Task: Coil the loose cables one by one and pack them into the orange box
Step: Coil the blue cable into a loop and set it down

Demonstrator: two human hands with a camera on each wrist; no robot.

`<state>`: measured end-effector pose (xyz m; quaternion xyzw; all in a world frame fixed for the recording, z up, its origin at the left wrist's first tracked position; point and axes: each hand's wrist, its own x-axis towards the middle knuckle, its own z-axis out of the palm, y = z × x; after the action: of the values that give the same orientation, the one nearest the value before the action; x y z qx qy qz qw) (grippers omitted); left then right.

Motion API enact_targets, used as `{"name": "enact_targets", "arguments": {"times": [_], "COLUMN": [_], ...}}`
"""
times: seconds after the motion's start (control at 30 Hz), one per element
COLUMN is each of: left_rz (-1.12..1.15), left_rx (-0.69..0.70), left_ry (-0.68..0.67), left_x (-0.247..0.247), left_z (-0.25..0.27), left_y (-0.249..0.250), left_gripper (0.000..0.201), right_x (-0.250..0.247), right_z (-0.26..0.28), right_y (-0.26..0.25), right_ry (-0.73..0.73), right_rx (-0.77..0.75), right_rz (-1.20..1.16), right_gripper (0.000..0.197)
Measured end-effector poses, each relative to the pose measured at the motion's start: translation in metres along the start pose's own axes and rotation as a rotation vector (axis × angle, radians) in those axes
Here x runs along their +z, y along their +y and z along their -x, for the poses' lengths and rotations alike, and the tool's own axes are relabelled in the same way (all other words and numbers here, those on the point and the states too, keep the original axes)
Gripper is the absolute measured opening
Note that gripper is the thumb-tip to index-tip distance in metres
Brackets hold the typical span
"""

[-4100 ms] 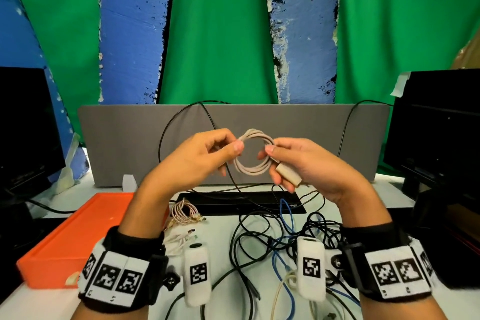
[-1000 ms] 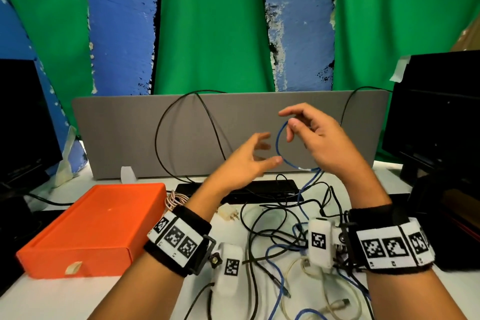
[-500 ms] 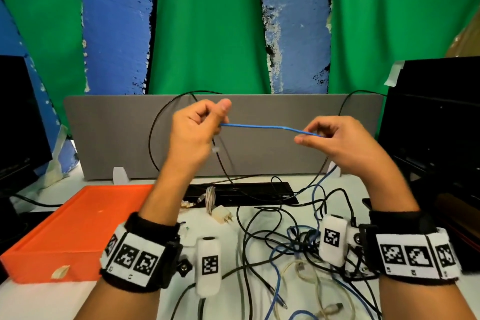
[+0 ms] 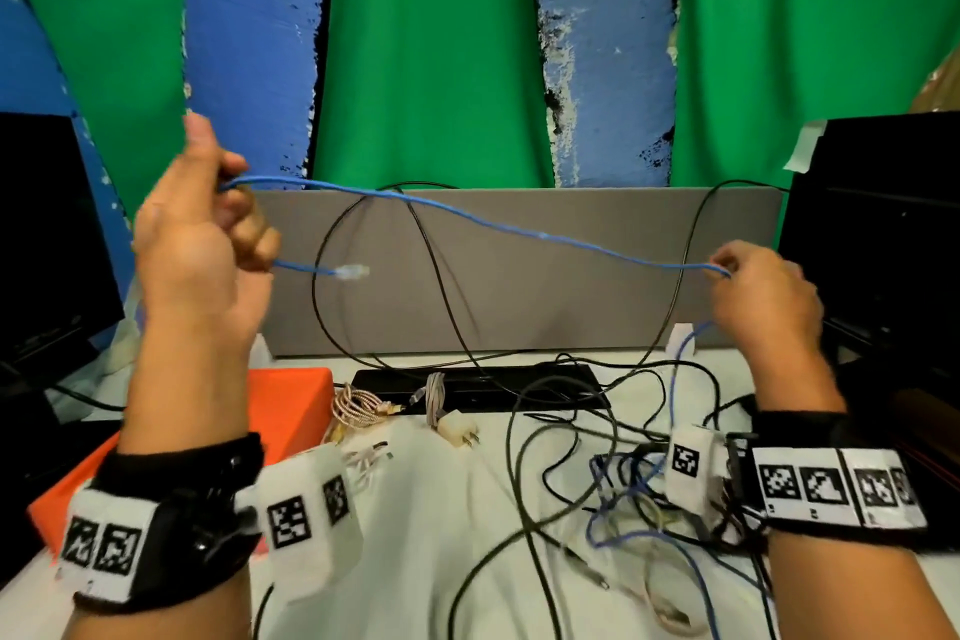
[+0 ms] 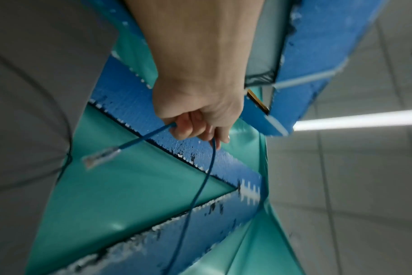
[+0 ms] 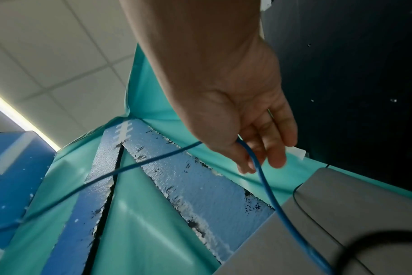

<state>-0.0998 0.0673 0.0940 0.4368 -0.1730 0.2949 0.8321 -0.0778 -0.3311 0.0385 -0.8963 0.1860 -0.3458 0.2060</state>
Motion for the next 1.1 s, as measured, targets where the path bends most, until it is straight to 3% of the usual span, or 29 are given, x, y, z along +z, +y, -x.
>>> {"name": "enact_targets", "arguments": {"times": [0.03,0.1,0.17,0.23,0.33,0.4,0.53,0.6,0.67,0.73,0.9,1.03,1.1], "left_rz": [-0.061,-0.17,-0.235,-0.286,-0.342,-0.306,-0.219,-0.308,-0.495,-0.514,0.014,0.275,0.444], "left_rx": [-0.014,-0.057,-0.102,-0.148,-0.199,-0.237,-0.253,-0.247,-0.234,-0.299,-0.493,-0.475,-0.453], "left_ry": [-0.055,-0.221,-0.367,-0.46,-0.603,-0.667,-0.676,-0.693,-0.771,-0.828,-0.698,-0.505,-0.398], "left_x": [0.001,0.011,0.027,0.043,0.062,0.07,0.069,0.064,0.06,0.061,0.07,0.071,0.068], "left_z": [0.002,0.009,0.018,0.03,0.049,0.059,0.058,0.054,0.053,0.057,0.06,0.052,0.044], "left_y": [-0.002,-0.009,-0.021,-0.032,-0.046,-0.052,-0.054,-0.055,-0.057,-0.06,-0.062,-0.062,-0.057], "left_gripper": [0.03,0.017,0.015,0.018,0.018,0.018,0.011,0.013,0.022,0.034,0.035,0.033,0.033], "right_x": [-0.001,-0.005,-0.018,-0.035,-0.051,-0.048,-0.035,-0.033,-0.034,-0.034,-0.025,-0.013,-0.005], "right_z": [-0.001,-0.002,0.008,0.027,0.062,0.078,0.086,0.081,0.075,0.07,0.068,0.078,0.08], "right_y": [0.003,0.002,-0.01,-0.033,-0.075,-0.096,-0.11,-0.108,-0.103,-0.098,-0.098,-0.106,-0.109], "right_ry": [0.007,-0.146,-0.415,-0.599,-0.515,-0.421,-0.342,-0.22,-0.097,-0.021,-0.049,-0.111,-0.255], "right_rx": [0.035,0.025,-0.125,-0.326,-0.557,-0.671,-0.673,-0.644,-0.601,-0.576,-0.574,-0.608,-0.62], "right_rz": [0.012,-0.017,-0.1,-0.254,-0.511,-0.594,-0.779,-0.81,-0.848,-0.842,-0.779,-0.633,-0.545], "right_gripper": [0.017,0.047,0.088,0.106,0.099,0.081,0.027,0.013,0.013,0.014,0.012,0.02,0.028]}}
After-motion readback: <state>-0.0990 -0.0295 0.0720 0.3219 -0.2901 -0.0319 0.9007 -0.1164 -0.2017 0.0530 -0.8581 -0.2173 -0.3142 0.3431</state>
